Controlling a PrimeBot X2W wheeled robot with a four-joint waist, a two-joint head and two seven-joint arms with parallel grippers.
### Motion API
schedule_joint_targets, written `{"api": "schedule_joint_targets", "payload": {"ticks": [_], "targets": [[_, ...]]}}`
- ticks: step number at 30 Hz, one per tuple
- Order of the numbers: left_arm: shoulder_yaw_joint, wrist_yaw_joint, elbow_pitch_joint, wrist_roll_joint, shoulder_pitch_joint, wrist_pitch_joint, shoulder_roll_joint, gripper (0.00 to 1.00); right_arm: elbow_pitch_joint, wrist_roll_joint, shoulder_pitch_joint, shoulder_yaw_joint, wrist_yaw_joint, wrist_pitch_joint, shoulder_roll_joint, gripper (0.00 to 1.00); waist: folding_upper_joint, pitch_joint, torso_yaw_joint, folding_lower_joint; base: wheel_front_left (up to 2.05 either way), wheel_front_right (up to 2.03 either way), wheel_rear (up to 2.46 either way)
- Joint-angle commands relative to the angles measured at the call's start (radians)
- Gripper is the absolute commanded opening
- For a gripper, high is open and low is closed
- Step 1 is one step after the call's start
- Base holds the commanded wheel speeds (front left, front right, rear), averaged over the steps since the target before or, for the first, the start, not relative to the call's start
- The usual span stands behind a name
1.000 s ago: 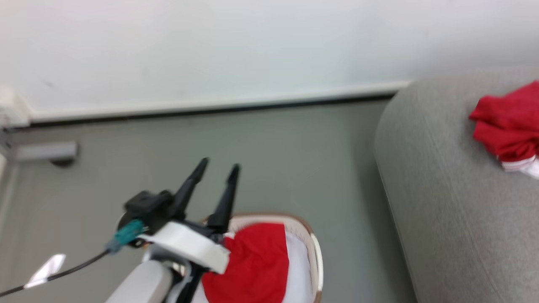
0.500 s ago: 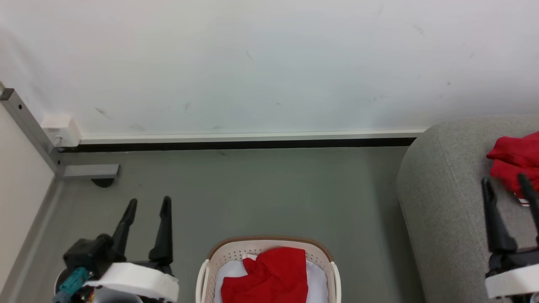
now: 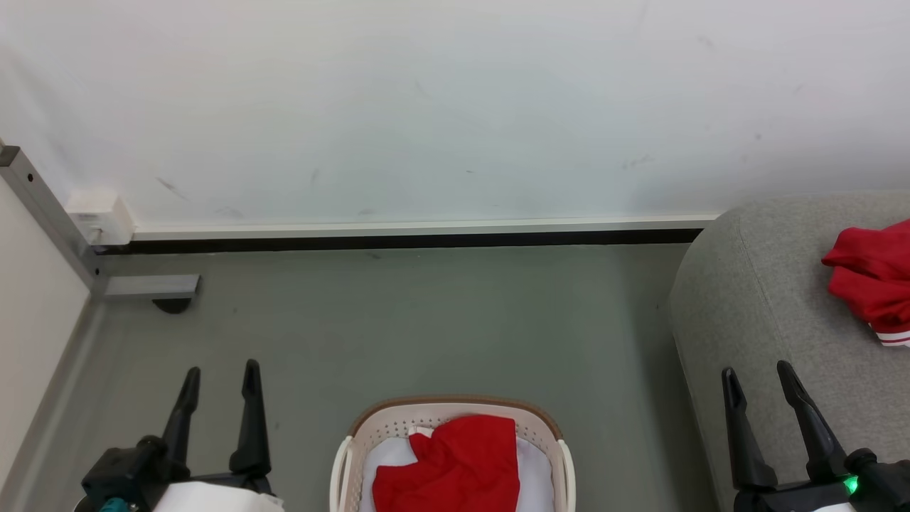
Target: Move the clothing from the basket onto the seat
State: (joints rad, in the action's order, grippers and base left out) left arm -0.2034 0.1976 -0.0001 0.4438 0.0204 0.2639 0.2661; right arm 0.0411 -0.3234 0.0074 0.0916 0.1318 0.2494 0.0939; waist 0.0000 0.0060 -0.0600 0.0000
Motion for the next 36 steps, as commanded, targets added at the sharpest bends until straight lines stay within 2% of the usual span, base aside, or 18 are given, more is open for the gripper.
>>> {"api": "schedule_joint_targets", "payload": {"ticks": [1, 18, 28, 36], "targets": [[0.011, -0.009, 0.006, -0.018, -0.007, 0.001, -0.005, 1.00, 0.006, 0.010, -0.011, 0.000, -0.002, 0.007, 0.004, 1.00, 0.0000, -0.001, 0.002, 0.0000, 0.00, 0.00, 0.00], [0.068, -0.084, 0.044, -0.091, 0.011, 0.001, -0.078, 1.00, 0.009, 0.011, -0.049, 0.012, -0.002, 0.011, 0.011, 1.00, 0.0000, 0.038, -0.014, 0.0000, 0.00, 0.00, 0.00], [0.006, -0.124, 0.108, -0.109, 0.217, -0.068, -0.081, 1.00, -0.050, -0.014, -0.194, 0.006, -0.002, 0.014, 0.011, 1.00, 0.0000, 0.264, -0.086, 0.0000, 0.00, 0.00, 0.00], [-0.038, -0.182, 0.327, -0.114, 0.423, -0.167, -0.059, 1.00, -0.095, -0.039, -0.314, -0.012, -0.002, 0.016, -0.014, 1.00, 0.0000, 0.466, -0.172, 0.0000, 0.00, 0.00, 0.00]]}}
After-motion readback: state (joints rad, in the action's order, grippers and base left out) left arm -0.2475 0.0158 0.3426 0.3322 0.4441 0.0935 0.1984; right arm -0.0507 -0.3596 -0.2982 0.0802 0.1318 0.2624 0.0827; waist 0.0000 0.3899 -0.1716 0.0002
